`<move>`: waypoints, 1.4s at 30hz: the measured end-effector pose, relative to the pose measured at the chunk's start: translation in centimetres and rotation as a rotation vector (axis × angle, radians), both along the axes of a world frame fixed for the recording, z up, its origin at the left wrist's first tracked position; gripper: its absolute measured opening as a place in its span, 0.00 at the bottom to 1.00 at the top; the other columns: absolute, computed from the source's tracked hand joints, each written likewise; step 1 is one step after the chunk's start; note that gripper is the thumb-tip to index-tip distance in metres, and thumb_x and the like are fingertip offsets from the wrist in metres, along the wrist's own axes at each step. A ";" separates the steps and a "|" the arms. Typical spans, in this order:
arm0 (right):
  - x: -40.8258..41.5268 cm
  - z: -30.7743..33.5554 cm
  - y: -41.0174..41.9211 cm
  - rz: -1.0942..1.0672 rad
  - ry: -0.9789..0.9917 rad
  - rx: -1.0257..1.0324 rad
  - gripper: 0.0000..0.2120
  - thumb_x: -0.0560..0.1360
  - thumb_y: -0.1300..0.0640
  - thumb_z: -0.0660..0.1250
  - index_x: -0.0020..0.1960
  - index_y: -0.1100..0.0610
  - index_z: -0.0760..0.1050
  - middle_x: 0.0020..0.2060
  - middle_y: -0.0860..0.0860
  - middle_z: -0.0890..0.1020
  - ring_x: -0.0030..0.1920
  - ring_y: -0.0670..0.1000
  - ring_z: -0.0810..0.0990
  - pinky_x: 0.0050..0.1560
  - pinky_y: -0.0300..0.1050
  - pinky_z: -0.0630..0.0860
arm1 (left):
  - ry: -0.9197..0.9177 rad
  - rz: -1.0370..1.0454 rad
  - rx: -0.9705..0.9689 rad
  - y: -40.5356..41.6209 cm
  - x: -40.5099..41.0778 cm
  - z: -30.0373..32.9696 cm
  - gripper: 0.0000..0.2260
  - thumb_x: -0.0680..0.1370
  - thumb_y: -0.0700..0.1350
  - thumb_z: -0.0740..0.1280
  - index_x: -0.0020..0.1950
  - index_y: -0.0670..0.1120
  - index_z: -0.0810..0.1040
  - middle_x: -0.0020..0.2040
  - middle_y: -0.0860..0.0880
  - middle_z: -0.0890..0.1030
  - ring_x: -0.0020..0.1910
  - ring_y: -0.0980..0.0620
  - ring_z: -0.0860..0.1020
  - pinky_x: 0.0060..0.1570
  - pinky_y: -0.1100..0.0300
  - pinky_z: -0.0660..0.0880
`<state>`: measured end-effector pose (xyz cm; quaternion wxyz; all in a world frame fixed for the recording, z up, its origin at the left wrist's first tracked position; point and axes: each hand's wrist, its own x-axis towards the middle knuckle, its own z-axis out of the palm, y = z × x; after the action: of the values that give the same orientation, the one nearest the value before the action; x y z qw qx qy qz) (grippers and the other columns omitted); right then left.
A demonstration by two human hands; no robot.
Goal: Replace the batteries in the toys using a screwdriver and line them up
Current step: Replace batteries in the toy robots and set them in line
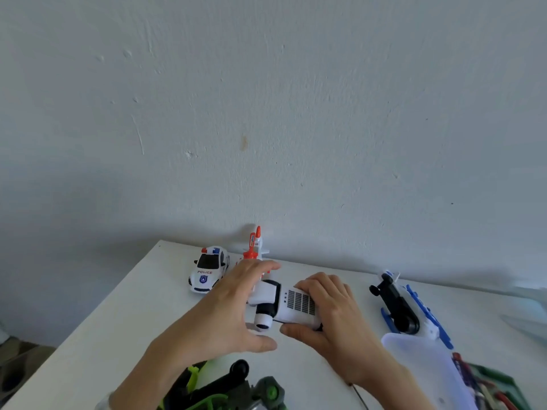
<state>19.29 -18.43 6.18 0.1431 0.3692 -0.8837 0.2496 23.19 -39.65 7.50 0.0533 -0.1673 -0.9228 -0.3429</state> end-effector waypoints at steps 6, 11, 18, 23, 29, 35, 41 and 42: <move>0.0 0.6 0.5 0.033 -0.009 0.038 0.26 0.72 0.29 0.55 0.56 0.49 0.68 0.48 0.41 0.68 0.48 0.43 0.66 0.48 0.35 0.65 | 0.066 0.038 -0.020 0.5 -1.3 -0.7 0.36 0.60 0.57 0.76 0.65 0.68 0.64 0.60 0.68 0.72 0.57 0.60 0.75 0.57 0.57 0.75; -0.1 1.2 0.5 0.054 0.019 0.143 0.30 0.72 0.27 0.50 0.56 0.51 0.67 0.46 0.43 0.65 0.45 0.43 0.64 0.42 0.31 0.62 | 0.060 0.033 -0.023 0.5 -1.5 -0.5 0.36 0.59 0.54 0.76 0.65 0.65 0.68 0.58 0.70 0.72 0.58 0.62 0.74 0.58 0.60 0.74; 0.4 1.5 0.2 0.065 -0.204 -0.076 0.18 0.73 0.31 0.54 0.53 0.41 0.60 0.39 0.40 0.70 0.41 0.43 0.71 0.40 0.34 0.68 | -0.067 0.012 -0.031 0.2 -1.1 -0.2 0.30 0.60 0.49 0.77 0.60 0.60 0.73 0.47 0.66 0.77 0.46 0.69 0.76 0.44 0.74 0.71; -0.5 2.0 1.2 -0.124 -0.264 -0.356 0.11 0.74 0.41 0.63 0.48 0.43 0.62 0.38 0.41 0.70 0.39 0.41 0.71 0.38 0.33 0.67 | -0.051 0.103 0.087 -0.5 -0.5 -2.1 0.31 0.60 0.44 0.78 0.61 0.58 0.73 0.54 0.64 0.78 0.52 0.69 0.75 0.49 0.76 0.69; -1.4 -6.3 0.6 -0.469 -0.523 0.206 0.22 0.74 0.44 0.66 0.62 0.53 0.65 0.55 0.49 0.67 0.58 0.52 0.68 0.56 0.44 0.67 | 0.175 0.325 0.058 -2.7 -0.5 -2.1 0.32 0.57 0.38 0.79 0.56 0.57 0.75 0.44 0.64 0.77 0.44 0.66 0.75 0.39 0.78 0.67; 0.9 -10.1 -0.5 -0.338 -0.696 0.568 0.29 0.71 0.43 0.69 0.68 0.52 0.65 0.65 0.51 0.65 0.66 0.53 0.64 0.68 0.51 0.61 | 0.338 0.385 0.067 -2.3 0.2 -2.0 0.33 0.55 0.39 0.81 0.58 0.49 0.78 0.49 0.66 0.76 0.48 0.68 0.74 0.45 0.78 0.69; 1.6 -4.5 1.1 -0.414 -0.465 -0.247 0.11 0.76 0.58 0.67 0.56 0.47 0.73 0.54 0.45 0.75 0.51 0.40 0.74 0.53 0.29 0.69 | 0.475 0.319 0.042 -0.1 0.6 -2.0 0.39 0.54 0.34 0.81 0.62 0.52 0.73 0.52 0.59 0.78 0.47 0.60 0.74 0.48 0.78 0.69; 2.1 -2.7 1.2 -0.425 -0.391 -0.447 0.10 0.76 0.60 0.66 0.53 0.46 0.73 0.53 0.44 0.76 0.50 0.38 0.74 0.47 0.26 0.69 | 0.489 0.302 0.042 0.5 0.5 -2.0 0.39 0.54 0.33 0.80 0.62 0.50 0.74 0.52 0.56 0.79 0.47 0.60 0.74 0.49 0.79 0.68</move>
<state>21.35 -17.28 3.49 0.0973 0.0823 -0.8749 0.4672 23.73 -39.19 5.54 0.3283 -0.1046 -0.8897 -0.2995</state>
